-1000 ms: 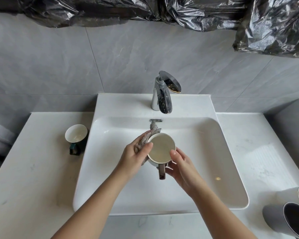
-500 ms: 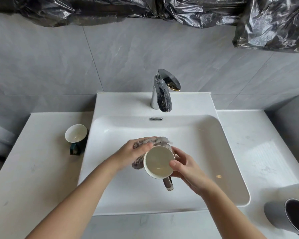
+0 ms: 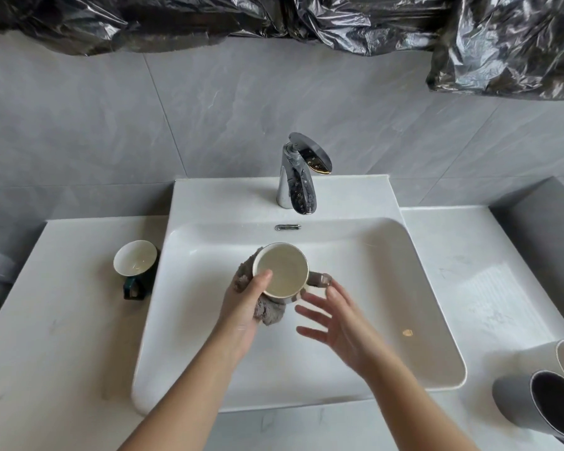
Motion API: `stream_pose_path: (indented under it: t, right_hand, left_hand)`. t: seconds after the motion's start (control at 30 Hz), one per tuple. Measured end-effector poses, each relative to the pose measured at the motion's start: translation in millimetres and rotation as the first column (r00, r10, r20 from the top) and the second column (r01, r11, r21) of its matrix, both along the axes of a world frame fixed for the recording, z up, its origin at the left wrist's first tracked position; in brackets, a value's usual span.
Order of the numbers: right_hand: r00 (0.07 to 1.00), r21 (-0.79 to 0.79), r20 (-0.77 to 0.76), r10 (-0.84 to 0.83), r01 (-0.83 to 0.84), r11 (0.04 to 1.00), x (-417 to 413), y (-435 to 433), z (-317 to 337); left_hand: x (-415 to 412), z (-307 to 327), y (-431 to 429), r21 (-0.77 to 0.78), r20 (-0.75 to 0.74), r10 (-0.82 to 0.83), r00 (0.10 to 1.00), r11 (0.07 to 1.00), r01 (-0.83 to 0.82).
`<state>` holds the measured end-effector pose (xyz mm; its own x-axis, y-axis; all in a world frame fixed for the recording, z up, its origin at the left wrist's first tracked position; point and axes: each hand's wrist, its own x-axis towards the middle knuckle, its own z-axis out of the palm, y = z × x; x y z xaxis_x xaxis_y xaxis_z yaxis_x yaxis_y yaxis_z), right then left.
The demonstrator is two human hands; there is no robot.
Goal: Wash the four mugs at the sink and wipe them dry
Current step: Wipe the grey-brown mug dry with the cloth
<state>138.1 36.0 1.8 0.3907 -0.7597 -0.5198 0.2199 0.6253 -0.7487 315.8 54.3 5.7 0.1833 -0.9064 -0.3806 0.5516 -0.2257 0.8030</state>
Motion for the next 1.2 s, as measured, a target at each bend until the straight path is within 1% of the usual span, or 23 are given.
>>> stream_pose_path:
  t: [0.07, 0.17, 0.27, 0.33, 0.43, 0.57, 0.63, 0.7, 0.77, 0.83, 0.93, 1.0, 1.07, 1.13, 1.2]
  right_hand:
    - [1.000, -0.008, 0.026, -0.008, 0.008, 1.000, 15.0, 5.2, 0.3]
    - [0.996, -0.061, 0.050, -0.076, 0.079, 0.995, 31.9, 7.1, 4.8]
    - [0.995, -0.122, -0.007, -0.099, 0.097, 0.988, 36.8, 6.1, 5.9]
    - [0.993, -0.126, -0.024, -0.113, 0.109, 0.986, 35.4, 6.5, 3.3]
    - [0.991, -0.127, -0.021, -0.133, 0.129, 0.983, 32.3, 4.8, 1.3]
    - [0.989, -0.114, -0.033, -0.144, 0.140, 0.984, 26.7, -1.0, 1.6]
    - [0.994, -0.081, 0.017, -0.109, 0.110, 0.991, 21.8, -2.0, 1.8]
    - [0.993, -0.044, 0.089, -0.076, 0.080, 0.996, 16.8, -2.1, 4.8]
    - [0.990, -0.022, 0.129, -0.057, 0.060, 0.998, 11.9, -1.4, 7.7]
    - [0.987, 0.004, 0.151, -0.049, 0.049, 0.999, 9.4, -0.8, 8.7]
    - [0.988, 0.081, 0.132, -0.078, 0.067, 0.994, 11.2, -0.5, 6.4]
    - [0.991, 0.107, 0.101, -0.085, 0.074, 0.992, 13.2, -1.1, 3.5]
    - [0.992, 0.112, 0.099, -0.080, 0.068, 0.991, 15.7, -1.0, 1.0]
    - [0.990, 0.100, 0.122, -0.072, 0.060, 0.993, 17.4, 0.5, 0.9]
    - [0.986, 0.083, 0.158, -0.051, 0.038, 0.996, 14.9, 1.3, 0.9]
  left_hand:
    - [-10.2, -6.1, 0.9, -0.025, 0.021, 0.073, 0.997, 0.997, -0.072]
    - [-23.9, -5.6, 4.6, -0.047, 0.044, 0.119, 0.992, 0.992, -0.117]
    - [-29.5, -6.9, 7.6, -0.042, 0.031, 0.135, 0.990, 0.990, -0.134]
    - [-28.8, -9.5, 9.1, -0.057, 0.069, 0.121, 0.990, 0.992, -0.117]
    - [-25.7, -5.7, 13.5, -0.131, 0.212, 0.098, 0.972, 0.989, -0.071]
    - [-18.3, 2.3, 16.3, -0.258, 0.398, 0.086, 0.913, 0.966, 0.021]
    - [-12.0, 5.0, 14.6, -0.254, 0.430, 0.045, 0.902, 0.964, 0.073]
    - [-4.3, 7.2, 12.1, -0.218, 0.447, -0.008, 0.894, 0.969, 0.118]
    - [1.9, 10.4, 9.9, -0.217, 0.468, -0.070, 0.881, 0.957, 0.191]
    - [6.1, 12.3, 8.5, -0.216, 0.468, -0.123, 0.875, 0.944, 0.248]
    - [8.8, 9.7, 10.6, -0.217, 0.475, -0.162, 0.865, 0.931, 0.294]
    - [7.1, 7.1, 13.6, -0.233, 0.524, -0.126, 0.843, 0.930, 0.283]
    - [2.6, 6.3, 15.6, -0.256, 0.550, -0.058, 0.833, 0.938, 0.234]
    - [-0.5, 5.2, 15.2, -0.263, 0.556, 0.006, 0.831, 0.950, 0.169]
    - [0.6, 6.7, 13.3, -0.260, 0.544, 0.017, 0.839, 0.954, 0.149]
